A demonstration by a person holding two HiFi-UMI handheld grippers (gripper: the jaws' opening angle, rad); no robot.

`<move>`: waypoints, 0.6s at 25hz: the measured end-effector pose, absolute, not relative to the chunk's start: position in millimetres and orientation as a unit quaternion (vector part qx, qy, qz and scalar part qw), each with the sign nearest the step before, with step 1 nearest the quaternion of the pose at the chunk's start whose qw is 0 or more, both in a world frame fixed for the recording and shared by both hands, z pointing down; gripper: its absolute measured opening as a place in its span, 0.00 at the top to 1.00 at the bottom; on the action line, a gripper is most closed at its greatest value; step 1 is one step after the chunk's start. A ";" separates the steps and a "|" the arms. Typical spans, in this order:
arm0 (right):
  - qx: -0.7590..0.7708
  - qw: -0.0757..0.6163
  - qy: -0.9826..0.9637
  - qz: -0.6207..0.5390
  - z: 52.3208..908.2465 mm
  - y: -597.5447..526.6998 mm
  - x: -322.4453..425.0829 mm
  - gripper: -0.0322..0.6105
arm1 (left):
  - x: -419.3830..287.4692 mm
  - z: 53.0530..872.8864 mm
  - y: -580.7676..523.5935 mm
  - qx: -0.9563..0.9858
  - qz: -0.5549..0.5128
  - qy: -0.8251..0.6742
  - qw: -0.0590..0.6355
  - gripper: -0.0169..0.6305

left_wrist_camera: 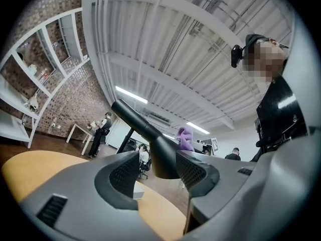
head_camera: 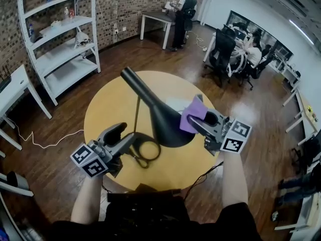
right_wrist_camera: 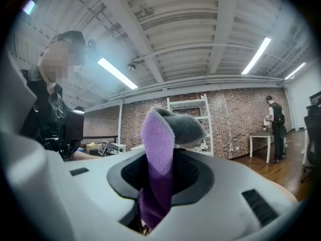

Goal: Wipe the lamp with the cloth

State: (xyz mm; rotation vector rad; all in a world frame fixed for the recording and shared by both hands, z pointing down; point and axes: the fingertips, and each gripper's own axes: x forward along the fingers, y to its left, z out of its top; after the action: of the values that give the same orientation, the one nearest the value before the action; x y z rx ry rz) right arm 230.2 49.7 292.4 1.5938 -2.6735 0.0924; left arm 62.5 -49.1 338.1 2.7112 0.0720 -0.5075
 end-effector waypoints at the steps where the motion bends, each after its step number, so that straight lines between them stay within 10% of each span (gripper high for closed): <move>1: 0.517 0.001 -0.856 0.024 291.4 55.3 231.0 0.78 | 62.0 338.9 -48.0 0.964 -0.182 0.022 0.193 0.65; 15: 0.512 -0.312 -0.800 0.016 326.8 132.2 240.5 0.78 | 40.2 366.3 -26.9 0.963 -0.160 -0.028 0.217 0.65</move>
State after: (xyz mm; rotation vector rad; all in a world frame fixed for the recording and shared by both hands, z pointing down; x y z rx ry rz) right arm 240.5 132.2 326.8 2.0336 -3.1815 0.0655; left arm 40.2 -26.9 366.3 2.6665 -0.0778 -0.4434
